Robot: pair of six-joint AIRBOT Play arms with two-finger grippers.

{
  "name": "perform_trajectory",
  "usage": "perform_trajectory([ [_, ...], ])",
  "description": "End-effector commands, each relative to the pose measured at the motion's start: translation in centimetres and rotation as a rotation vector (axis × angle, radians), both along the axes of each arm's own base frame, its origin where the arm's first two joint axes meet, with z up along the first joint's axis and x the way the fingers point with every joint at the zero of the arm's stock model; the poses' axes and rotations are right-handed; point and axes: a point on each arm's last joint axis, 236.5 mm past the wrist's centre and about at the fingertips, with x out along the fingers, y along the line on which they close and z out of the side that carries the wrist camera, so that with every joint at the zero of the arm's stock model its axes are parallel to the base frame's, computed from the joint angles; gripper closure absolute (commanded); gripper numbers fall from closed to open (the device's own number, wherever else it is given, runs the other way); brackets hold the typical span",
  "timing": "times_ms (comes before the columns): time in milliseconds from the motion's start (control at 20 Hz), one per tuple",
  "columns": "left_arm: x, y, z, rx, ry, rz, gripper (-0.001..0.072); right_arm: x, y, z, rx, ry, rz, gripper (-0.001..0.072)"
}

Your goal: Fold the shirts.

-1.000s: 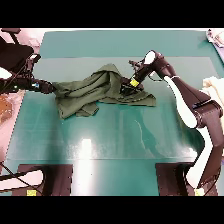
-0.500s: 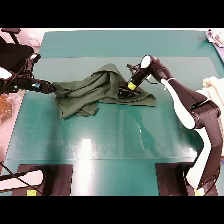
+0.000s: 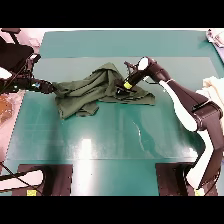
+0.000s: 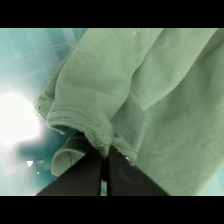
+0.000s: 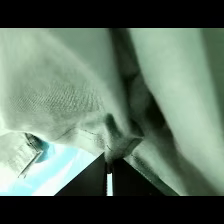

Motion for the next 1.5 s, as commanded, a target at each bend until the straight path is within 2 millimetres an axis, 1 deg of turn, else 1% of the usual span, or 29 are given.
perform_trajectory([
  [0, 0.0, 0.0, 0.0, 0.0, -0.001, 0.001, 0.0681, 0.7, -0.8, 1.5, 0.012, -0.029, -0.014, 0.0692],
  [50, 0.0, 0.0, 0.0, 0.001, -0.001, 0.0, 0.0681, 0.8, -0.9, 2.0, 0.015, -0.037, -0.017, 0.0692],
  [150, 0.0, 0.0, 0.0, 0.0, 0.0, 0.001, 0.0681, 1.1, -1.2, 3.6, 0.025, -0.069, -0.023, 0.0692],
  [250, 0.1, -0.3, 0.2, -0.021, -0.001, 0.006, 0.0681, 1.2, -1.5, 5.6, 0.037, -0.113, -0.014, 0.0691],
  [350, -0.1, -0.9, 0.8, -0.046, 0.001, -0.003, 0.0682, 1.6, -1.9, 8.1, 0.052, -0.177, -0.007, 0.0692],
  [400, -0.2, -1.0, 1.4, -0.047, -0.004, -0.012, 0.0682, 1.7, -2.0, 9.5, 0.061, -0.218, -0.001, 0.0692],
  [450, -0.3, -0.9, 2.3, -0.034, -0.02, -0.017, 0.0683, 2.1, -2.4, 11.5, 0.071, -0.276, 0.006, 0.0693],
  [500, -0.2, -0.5, 3.9, -0.003, -0.059, -0.018, 0.0683, 2.3, -2.9, 13.4, 0.08, -0.33, 0.008, 0.0693],
  [550, -0.1, 0.2, 5.7, 0.04, -0.109, -0.008, 0.0683, 2.3, -3.6, 15.6, 0.089, -0.378, 0.0, 0.0693],
  [600, 0.1, 1.4, 8.2, 0.096, -0.177, 0.025, 0.0683, 2.3, -4.7, 17.9, 0.095, -0.426, -0.009, 0.0693],
  [650, 0.2, 2.5, 11.1, 0.149, -0.252, 0.057, 0.0683, 2.1, -5.7, 20.0, 0.1, -0.47, -0.018, 0.0693],
  [750, -0.2, 4.1, 18.0, 0.262, -0.432, 0.094, 0.0683, 1.5, -8.3, 24.4, 0.102, -0.558, -0.044, 0.0693],
  [850, -1.7, 4.9, 25.7, 0.339, -0.618, 0.13, 0.0683, 0.4, -11.0, 28.9, 0.109, -0.652, -0.085, 0.0693],
  [950, -3.7, 5.2, 31.9, 0.397, -0.762, 0.158, 0.0682, -1.0, -13.8, 33.4, 0.103, -0.764, -0.129, 0.0693],
  [1050, -6.6, 5.2, 37.5, 0.446, -0.886, 0.181, 0.0682, -2.9, -16.5, 37.9, 0.095, -0.879, -0.184, 0.0692],
  [1150, -9.5, 4.7, 41.7, 0.466, -0.988, 0.198, 0.0682, -5.4, -18.9, 42.3, 0.08, -1.003, -0.237, 0.0693],
  [1250, -12.7, 4.0, 45.4, 0.479, -1.086, 0.213, 0.0682, -8.3, -21.0, 46.5, 0.065, -1.126, -0.293, 0.0693],
  [1350, -15.7, 3.4, 48.1, 0.488, -1.167, 0.226, 0.0682, -11.6, -22.4, 49.8, 0.047, -1.232, -0.336, 0.0693],
  [1450, -18.9, 2.8, 50.1, 0.496, -1.237, 0.237, 0.0682, -14.9, -23.1, 52.8, 0.018, -1.348, -0.352, 0.0692],
])
